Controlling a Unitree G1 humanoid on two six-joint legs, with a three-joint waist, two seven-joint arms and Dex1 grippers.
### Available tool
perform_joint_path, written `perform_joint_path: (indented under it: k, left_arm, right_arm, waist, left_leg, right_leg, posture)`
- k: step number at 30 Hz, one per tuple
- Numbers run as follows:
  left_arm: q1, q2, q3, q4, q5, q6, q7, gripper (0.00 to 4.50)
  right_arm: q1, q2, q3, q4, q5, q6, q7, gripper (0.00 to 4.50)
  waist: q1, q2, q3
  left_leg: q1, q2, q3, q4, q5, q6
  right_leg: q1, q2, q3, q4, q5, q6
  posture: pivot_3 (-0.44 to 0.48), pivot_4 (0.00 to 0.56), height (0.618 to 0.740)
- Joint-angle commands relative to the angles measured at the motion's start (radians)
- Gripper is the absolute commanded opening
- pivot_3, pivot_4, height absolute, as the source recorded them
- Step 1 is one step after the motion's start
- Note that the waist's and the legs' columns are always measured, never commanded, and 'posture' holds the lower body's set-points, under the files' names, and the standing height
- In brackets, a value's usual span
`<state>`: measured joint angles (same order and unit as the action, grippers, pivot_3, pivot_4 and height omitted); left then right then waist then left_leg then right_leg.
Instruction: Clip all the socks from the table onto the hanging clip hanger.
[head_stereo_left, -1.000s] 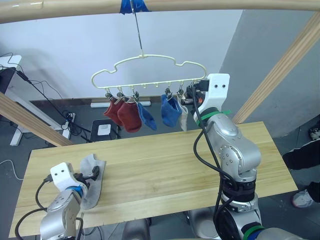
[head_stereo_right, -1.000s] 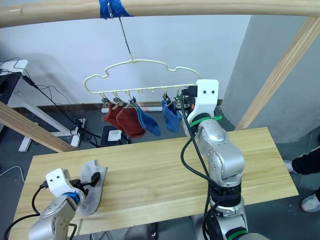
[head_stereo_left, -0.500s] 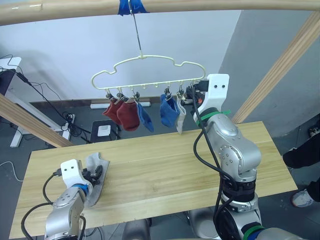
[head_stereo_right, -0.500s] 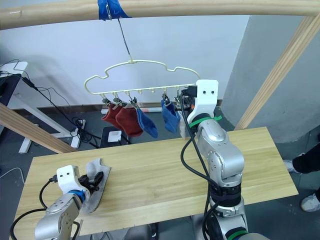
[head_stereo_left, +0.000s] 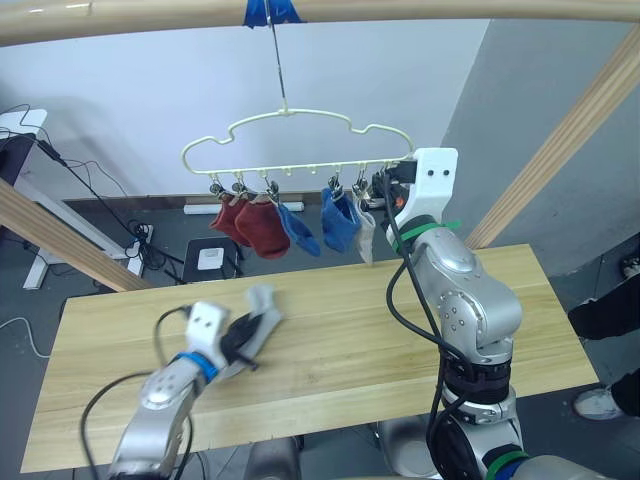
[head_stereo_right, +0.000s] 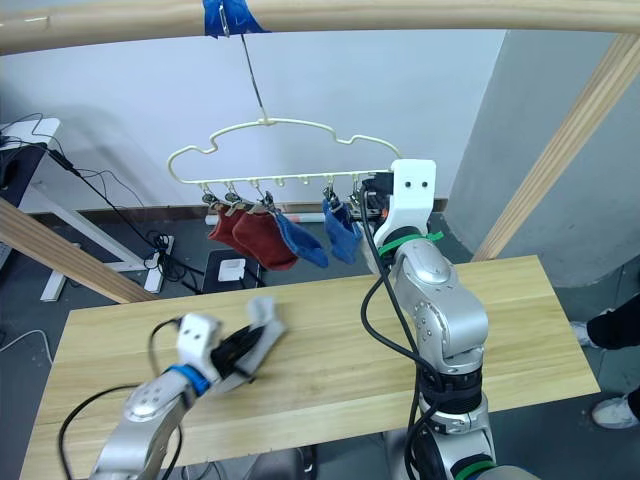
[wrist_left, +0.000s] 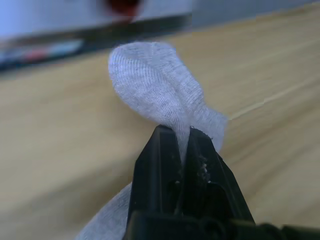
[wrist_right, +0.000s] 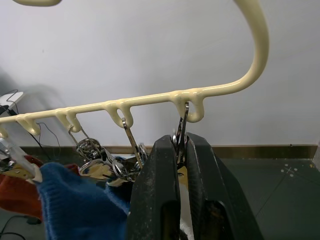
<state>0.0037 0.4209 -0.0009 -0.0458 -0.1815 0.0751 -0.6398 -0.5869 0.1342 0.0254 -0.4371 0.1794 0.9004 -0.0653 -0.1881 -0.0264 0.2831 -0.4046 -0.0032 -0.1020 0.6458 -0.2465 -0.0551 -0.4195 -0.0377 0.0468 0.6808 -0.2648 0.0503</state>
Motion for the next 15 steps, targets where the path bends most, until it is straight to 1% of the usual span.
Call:
perform_joint_path:
  k: [1,4,8,10,13,15]
  left_arm:
    - [-0.067,0.014,-0.057,-0.067,-0.022,-0.025,-0.089,0.01]
    - [-0.151,-0.014,-0.106,-0.070,-0.024,-0.027,-0.116,0.01]
    - [-0.317,-0.133,-0.182,-0.005,-0.003,-0.039,-0.094,0.01]
    - [-0.355,-0.174,-0.199,0.025,0.007,-0.041,-0.080,0.01]
    - [-0.377,-0.203,-0.204,0.054,0.018,-0.047,-0.064,0.01]
    - [-0.411,-0.243,-0.206,0.101,0.027,-0.053,-0.037,0.01]
  right_arm:
    - [-0.008,0.005,0.006,-0.054,0.010,-0.016,0.001,0.00]
    - [-0.007,0.003,0.005,-0.058,0.008,-0.016,-0.002,0.00]
    - [-0.011,0.001,-0.001,-0.065,0.006,-0.012,-0.007,0.00]
    - [-0.011,0.002,-0.001,-0.066,0.005,-0.011,-0.008,0.00]
    - [-0.010,0.003,0.000,-0.068,0.004,-0.011,-0.009,0.00]
    - [-0.009,0.003,0.001,-0.069,0.004,-0.009,-0.010,0.00]
  waist:
    - [-0.007,0.000,0.000]
    - [-0.020,0.000,0.000]
    - [-0.017,0.000,0.000]
    - [-0.016,0.000,0.000]
    - [-0.030,0.000,0.000]
    - [-0.033,0.000,0.000]
  left_leg:
    - [0.000,-0.001,0.000,0.000,0.000,0.000]
    - [0.002,-0.001,0.003,-0.002,0.000,0.000]
    - [-0.001,-0.001,0.000,0.000,0.000,0.000]
    - [-0.002,-0.002,0.000,0.001,0.000,0.000]
    - [-0.001,-0.002,0.002,0.000,0.000,0.000]
    - [-0.001,-0.002,0.001,0.000,0.000,0.001]
  right_leg:
    - [0.000,0.000,0.000,0.000,0.000,0.000]
    - [0.000,0.001,0.002,0.000,0.000,0.000]
    - [-0.001,0.002,0.000,0.000,0.000,0.000]
    - [0.000,0.002,0.001,0.000,0.001,0.001]
    - [0.000,0.002,0.002,0.000,0.001,0.002]
    - [-0.001,0.002,0.002,0.000,0.001,0.002]
  posture:
    - [-0.286,0.254,0.740]
    - [-0.298,0.253,0.740]
    - [-0.314,0.252,0.740]
    - [-0.314,0.252,0.740]
    - [-0.320,0.252,0.740]
    - [-0.324,0.252,0.740]
